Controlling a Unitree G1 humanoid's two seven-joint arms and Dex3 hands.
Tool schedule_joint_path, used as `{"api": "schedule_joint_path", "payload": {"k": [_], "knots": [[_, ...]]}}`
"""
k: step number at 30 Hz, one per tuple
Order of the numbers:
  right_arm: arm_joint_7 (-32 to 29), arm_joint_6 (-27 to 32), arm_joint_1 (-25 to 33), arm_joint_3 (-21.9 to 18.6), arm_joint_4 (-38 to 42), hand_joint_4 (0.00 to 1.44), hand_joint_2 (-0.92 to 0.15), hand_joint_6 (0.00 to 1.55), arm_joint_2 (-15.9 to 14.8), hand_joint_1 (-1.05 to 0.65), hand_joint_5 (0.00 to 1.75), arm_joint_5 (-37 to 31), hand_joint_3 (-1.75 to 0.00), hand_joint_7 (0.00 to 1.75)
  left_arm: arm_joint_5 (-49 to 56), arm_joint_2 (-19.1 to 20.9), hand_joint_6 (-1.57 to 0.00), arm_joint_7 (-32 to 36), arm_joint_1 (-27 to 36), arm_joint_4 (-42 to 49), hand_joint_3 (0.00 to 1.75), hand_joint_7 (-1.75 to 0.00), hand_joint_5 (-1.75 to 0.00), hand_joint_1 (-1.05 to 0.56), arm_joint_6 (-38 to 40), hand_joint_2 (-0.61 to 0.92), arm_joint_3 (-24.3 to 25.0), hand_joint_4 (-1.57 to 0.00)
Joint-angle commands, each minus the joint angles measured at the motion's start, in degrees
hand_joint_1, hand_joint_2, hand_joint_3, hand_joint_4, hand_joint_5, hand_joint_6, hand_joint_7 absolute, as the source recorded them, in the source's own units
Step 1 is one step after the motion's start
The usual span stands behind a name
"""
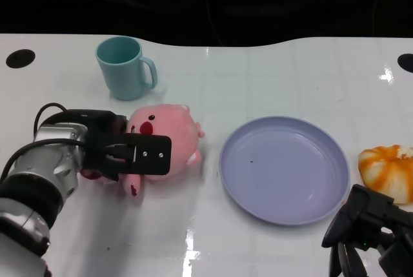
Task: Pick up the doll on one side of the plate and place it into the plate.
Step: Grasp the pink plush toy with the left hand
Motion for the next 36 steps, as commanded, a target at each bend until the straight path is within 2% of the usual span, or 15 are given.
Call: {"api": "schedule_joint_path", "payload": {"k": [1, 4, 5, 7, 8, 11, 12, 16, 17, 19, 21, 24, 29, 33, 36], "knots": [[0.00, -0.23, 0.28, -0.21, -0.45, 0.70, -0.43, 0.58, -0.39, -0.17, 1.75, 0.68, -1.44, 1.52, -0.12, -0.71, -0.98, 1.69, 2.62, 3.18, 0.03, -0.07, -0.85, -0.35, -2.66, 0.92, -1.46, -0.68], [0.03, -0.44, 0.23, -0.31, -0.36, 0.69, -0.42, 0.58, -0.47, -0.19, 1.75, 0.60, -1.44, 1.52, 0.12, -0.29, -1.14, 5.65, 3.43, 3.77, 0.02, -0.17, -1.27, -0.35, -5.21, 0.91, -2.04, -0.67], [-0.01, -0.27, 0.26, -0.31, -0.48, 0.69, -0.42, 0.59, -0.51, -0.19, 1.75, 0.54, -1.44, 1.52, 0.13, -0.16, -1.15, 6.80, 3.65, 3.94, 0.01, -0.18, -1.29, -0.34, -5.77, 0.91, -2.15, -0.66], [0.01, -0.09, 0.31, -0.36, -0.64, 0.69, -0.42, 0.59, -0.57, -0.20, 1.75, 0.61, -1.44, 1.52, 0.00, 0.05, -1.13, 8.81, 4.14, 3.77, 0.05, -0.16, -1.17, -0.31, -6.28, 0.92, -2.12, -0.69], [-0.02, -0.03, 0.33, -0.37, -0.73, 0.69, -0.42, 0.59, -0.57, -0.20, 1.75, 0.61, -1.44, 1.52, -0.13, 0.22, -0.99, 10.24, 4.53, 3.45, 0.22, -0.08, -1.07, -0.30, -6.69, 0.92, -1.96, -0.68], [-0.02, 0.18, 0.34, -0.42, -0.80, 0.69, -0.42, 0.59, -0.56, -0.20, 1.75, 0.76, -1.43, 1.52, -0.91, 0.72, -0.92, 13.92, 5.56, 2.86, 0.37, -0.03, -0.98, -0.27, -8.65, 0.92, -1.18, -0.70], [0.01, 0.21, 0.30, -0.44, -0.75, 0.69, -0.42, 0.59, -0.56, -0.19, 1.75, 0.84, -1.44, 1.52, -1.27, 0.96, -0.99, 15.13, 5.96, 2.65, 0.43, -0.26, -1.22, -0.26, -9.52, 0.92, -0.78, -0.67], [0.10, 0.25, 0.21, -0.40, -0.64, 0.69, -0.42, 0.59, -0.58, -0.17, 1.75, 1.01, -1.44, 1.52, -2.07, 1.73, -0.83, 19.85, 7.20, 2.13, 0.41, -0.89, -1.67, -0.25, -12.27, 0.92, -0.16, -0.66], [0.07, 0.32, 0.22, -0.37, -0.67, 0.69, -0.42, 0.59, -0.58, -0.17, 1.75, 1.03, -1.44, 1.52, -2.19, 2.01, -0.82, 21.64, 7.66, 1.91, 0.41, -0.93, -1.69, -0.24, -13.37, 0.92, 0.04, -0.66], [-0.01, 0.39, 0.23, -0.34, -0.71, 0.69, -0.42, 0.58, -0.58, -0.17, 1.75, 0.93, -1.44, 1.52, -2.25, 2.56, -0.73, 24.72, 8.64, 0.98, 0.37, -1.24, -1.73, -0.22, -14.72, 0.92, 0.44, -0.73], [-0.10, 0.39, 0.27, -0.41, -0.76, 0.69, -0.42, 0.58, -0.67, -0.18, 1.75, 0.67, -1.44, 1.52, -2.74, 2.91, -0.73, 26.42, 9.53, -0.18, 0.32, -1.30, -1.74, -0.21, -15.39, 0.92, 1.13, -0.76], [-0.10, 0.02, 0.18, -0.57, -0.48, 0.69, -0.42, 0.58, -0.75, -0.18, 1.75, 0.41, -1.44, 1.52, -3.14, 3.55, -0.61, 27.28, 10.47, -2.02, 0.32, -1.67, -1.75, -0.20, -15.62, 0.92, 1.89, -0.79], [-0.12, 0.45, 0.22, -0.65, -0.54, 0.69, -0.42, 0.58, -0.60, -0.17, 1.75, 0.79, -1.44, 1.52, -3.45, 5.06, -0.61, 29.03, 12.57, -6.54, 0.38, -1.74, -1.75, -0.16, -15.99, 0.89, 2.86, -0.83], [-0.03, 0.30, 0.12, -0.79, -0.32, 0.69, -0.43, 0.58, -0.68, -0.16, 1.75, 0.82, -1.44, 1.52, -4.72, 6.32, -0.61, 29.15, 15.31, -12.58, 0.78, -1.75, -1.75, -0.16, -15.64, 0.69, 5.10, -0.84], [-0.17, 0.46, 0.13, -0.83, -0.39, 0.69, -0.42, 0.58, -0.62, -0.16, 1.75, 0.76, -1.45, 1.52, -5.25, 7.01, -0.62, 29.54, 17.24, -16.65, 0.86, -1.75, -1.75, -0.13, -14.98, 0.62, 6.80, -0.85]]}}
